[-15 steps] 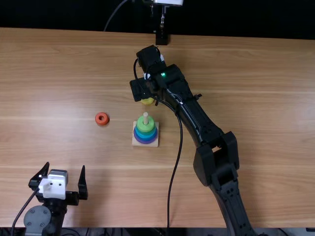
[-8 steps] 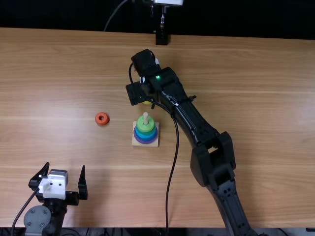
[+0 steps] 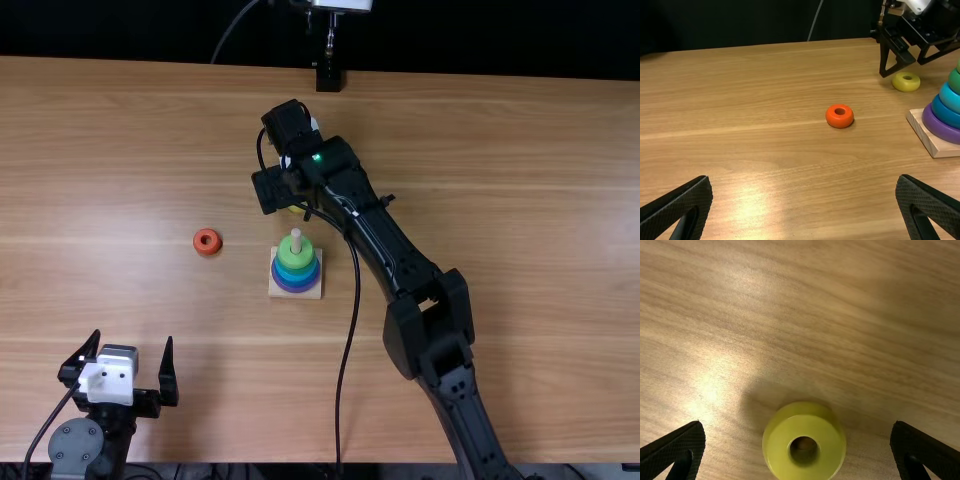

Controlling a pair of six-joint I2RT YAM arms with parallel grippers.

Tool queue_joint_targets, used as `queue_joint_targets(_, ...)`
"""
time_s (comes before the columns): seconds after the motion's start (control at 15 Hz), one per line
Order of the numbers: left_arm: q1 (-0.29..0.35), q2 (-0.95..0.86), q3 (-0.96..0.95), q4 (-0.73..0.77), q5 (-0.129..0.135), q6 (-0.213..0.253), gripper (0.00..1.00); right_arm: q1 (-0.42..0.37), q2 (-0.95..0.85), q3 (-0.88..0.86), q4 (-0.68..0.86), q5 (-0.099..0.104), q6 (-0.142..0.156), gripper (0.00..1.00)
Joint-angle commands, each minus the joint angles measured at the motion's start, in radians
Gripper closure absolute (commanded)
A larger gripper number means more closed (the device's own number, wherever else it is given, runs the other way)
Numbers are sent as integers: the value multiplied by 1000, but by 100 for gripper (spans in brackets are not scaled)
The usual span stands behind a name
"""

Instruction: Build the Hanoi tower: stack the rings onto the peg from bottom to top in this color order: purple, dark blue, light blue, dark green, light green, yellow, orange.

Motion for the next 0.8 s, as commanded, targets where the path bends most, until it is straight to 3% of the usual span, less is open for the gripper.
queue_joint_targets(0.0, 8, -12, -101, -86, 16, 9, 0, 11, 35, 23, -1, 6, -6, 0)
queue_joint_targets(0.73, 8, -12, -101, -87, 16, 9, 0, 10, 42, 14, -5, 6, 7, 0)
